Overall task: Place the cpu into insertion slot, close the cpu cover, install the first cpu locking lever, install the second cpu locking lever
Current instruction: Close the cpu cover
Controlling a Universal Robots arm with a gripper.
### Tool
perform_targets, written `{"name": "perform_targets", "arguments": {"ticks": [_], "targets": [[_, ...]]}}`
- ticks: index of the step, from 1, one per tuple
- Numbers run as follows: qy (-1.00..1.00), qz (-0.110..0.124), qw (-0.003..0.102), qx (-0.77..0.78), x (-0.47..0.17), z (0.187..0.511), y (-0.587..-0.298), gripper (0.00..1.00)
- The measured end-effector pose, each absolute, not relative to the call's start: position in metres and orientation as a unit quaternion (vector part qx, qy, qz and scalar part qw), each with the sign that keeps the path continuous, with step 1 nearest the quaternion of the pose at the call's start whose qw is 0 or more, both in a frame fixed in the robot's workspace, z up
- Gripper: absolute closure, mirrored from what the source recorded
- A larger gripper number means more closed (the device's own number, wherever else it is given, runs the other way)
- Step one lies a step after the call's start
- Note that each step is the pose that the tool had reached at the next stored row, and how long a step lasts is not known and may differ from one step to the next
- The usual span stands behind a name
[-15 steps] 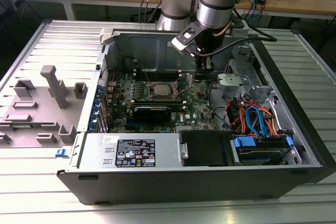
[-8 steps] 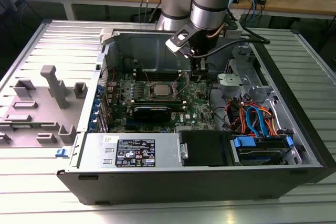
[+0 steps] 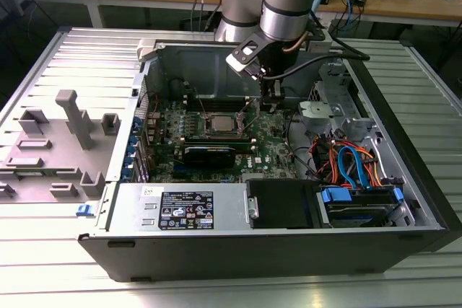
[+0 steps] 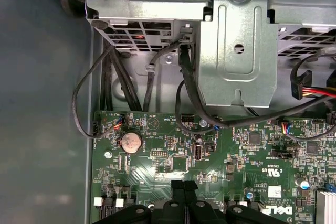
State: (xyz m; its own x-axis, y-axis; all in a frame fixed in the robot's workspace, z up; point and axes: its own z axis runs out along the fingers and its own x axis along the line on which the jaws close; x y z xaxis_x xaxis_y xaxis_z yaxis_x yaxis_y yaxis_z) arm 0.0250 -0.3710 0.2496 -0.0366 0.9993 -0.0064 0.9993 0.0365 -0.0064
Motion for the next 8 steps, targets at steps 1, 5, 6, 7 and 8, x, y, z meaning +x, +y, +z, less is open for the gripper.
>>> {"name": "perform_targets", "arguments": {"ticks": [1,5,6,7,8], "targets": [[0.72,-0.005,0.0,0.694,0.0241,0.2497,-0.371,0.89],[0.72,-0.005,0.0,0.694,0.0196,0.2497,-0.371,0.89],[0.72,-0.005,0.0,0.694,0.0183,0.2497,-0.371,0.89],[0.72,-0.005,0.0,0.694,0.0174,0.2497,-0.371,0.89],[0.72,-0.005,0.0,0.694,0.0157,0.2497,-0.371,0.89]]}}
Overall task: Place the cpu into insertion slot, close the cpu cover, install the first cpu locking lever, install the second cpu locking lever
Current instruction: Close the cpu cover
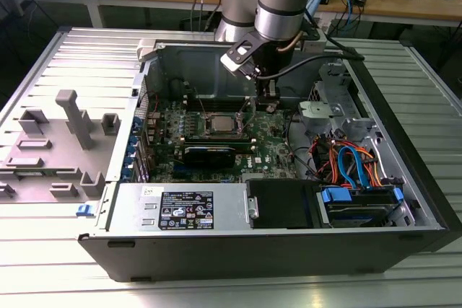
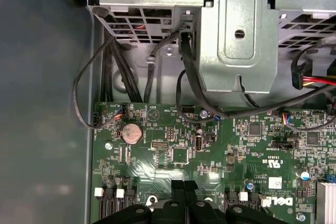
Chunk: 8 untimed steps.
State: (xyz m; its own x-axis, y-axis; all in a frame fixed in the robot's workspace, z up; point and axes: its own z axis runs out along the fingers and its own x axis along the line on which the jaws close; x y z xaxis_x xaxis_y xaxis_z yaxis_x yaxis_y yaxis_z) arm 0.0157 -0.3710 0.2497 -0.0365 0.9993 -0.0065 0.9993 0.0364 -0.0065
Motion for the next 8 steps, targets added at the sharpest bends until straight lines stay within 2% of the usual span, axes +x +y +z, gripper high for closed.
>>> {"name": "perform_targets", "arguments": {"ticks": [8], "targets": [[0.72,-0.005,0.0,0.694,0.0051,0.2497,-0.371,0.89]]}}
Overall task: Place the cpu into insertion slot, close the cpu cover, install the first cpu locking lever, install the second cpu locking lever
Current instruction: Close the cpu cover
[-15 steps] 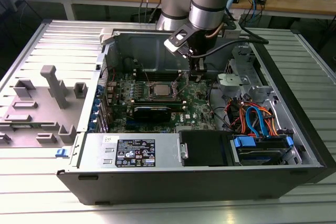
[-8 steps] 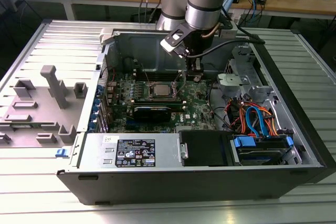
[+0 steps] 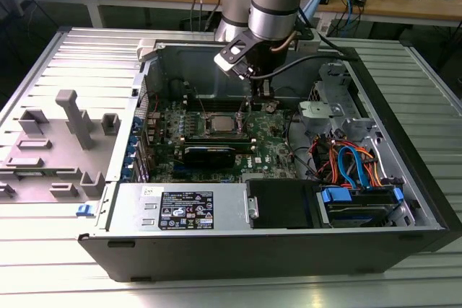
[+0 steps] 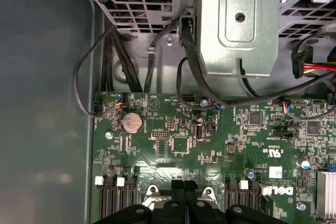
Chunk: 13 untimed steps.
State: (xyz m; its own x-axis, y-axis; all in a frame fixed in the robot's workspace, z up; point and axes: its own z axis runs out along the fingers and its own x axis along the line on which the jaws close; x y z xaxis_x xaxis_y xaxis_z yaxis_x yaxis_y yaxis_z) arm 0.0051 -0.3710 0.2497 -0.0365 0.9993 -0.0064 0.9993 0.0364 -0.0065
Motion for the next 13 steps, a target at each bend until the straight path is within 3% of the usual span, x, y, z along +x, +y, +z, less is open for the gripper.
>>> {"name": "perform_targets", "arguments": {"ticks": [13], "targets": [[0.72,-0.005,0.0,0.694,-0.009,0.25,-0.371,0.89]]}}
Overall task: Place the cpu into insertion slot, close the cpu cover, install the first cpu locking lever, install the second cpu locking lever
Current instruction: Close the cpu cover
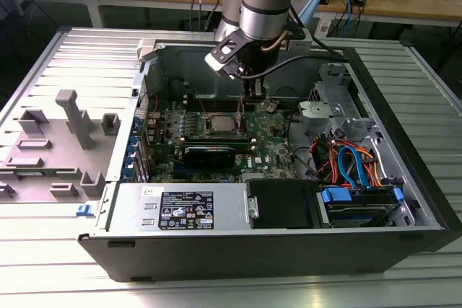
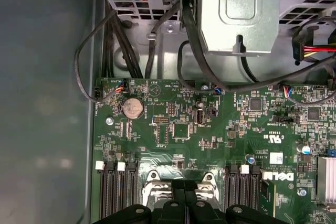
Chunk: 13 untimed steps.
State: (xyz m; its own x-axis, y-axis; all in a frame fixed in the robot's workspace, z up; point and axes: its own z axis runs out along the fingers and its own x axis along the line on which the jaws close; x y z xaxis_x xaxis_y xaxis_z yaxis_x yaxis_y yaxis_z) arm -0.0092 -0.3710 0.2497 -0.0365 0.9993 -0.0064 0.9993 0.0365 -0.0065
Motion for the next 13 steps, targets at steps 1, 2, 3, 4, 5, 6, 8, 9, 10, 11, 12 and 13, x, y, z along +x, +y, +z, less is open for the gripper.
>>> {"name": "perform_targets", "arguments": {"ticks": [1,2,3,4,5,6,8,9,10,11,12,13], "targets": [[0.72,-0.005,0.0,0.694,-0.011,0.25,-0.371,0.89],[0.72,-0.005,0.0,0.694,-0.012,0.25,-0.371,0.89],[0.72,-0.005,0.0,0.694,-0.014,0.25,-0.371,0.89],[0.72,-0.005,0.0,0.694,-0.015,0.25,-0.371,0.89],[0.72,-0.005,0.0,0.694,-0.018,0.25,-0.371,0.89],[0.72,-0.005,0.0,0.694,-0.02,0.25,-0.371,0.89],[0.72,-0.005,0.0,0.694,-0.022,0.25,-0.371,0.89],[0.72,-0.005,0.0,0.694,-0.024,0.25,-0.371,0.89],[0.72,-0.005,0.0,0.694,-0.025,0.25,-0.371,0.89],[0.72,-0.005,0.0,0.694,-0.026,0.25,-0.371,0.89],[0.72,-0.005,0.0,0.694,-0.027,0.25,-0.371,0.89],[0.72,-0.005,0.0,0.694,-0.028,0.25,-0.371,0.89]]}}
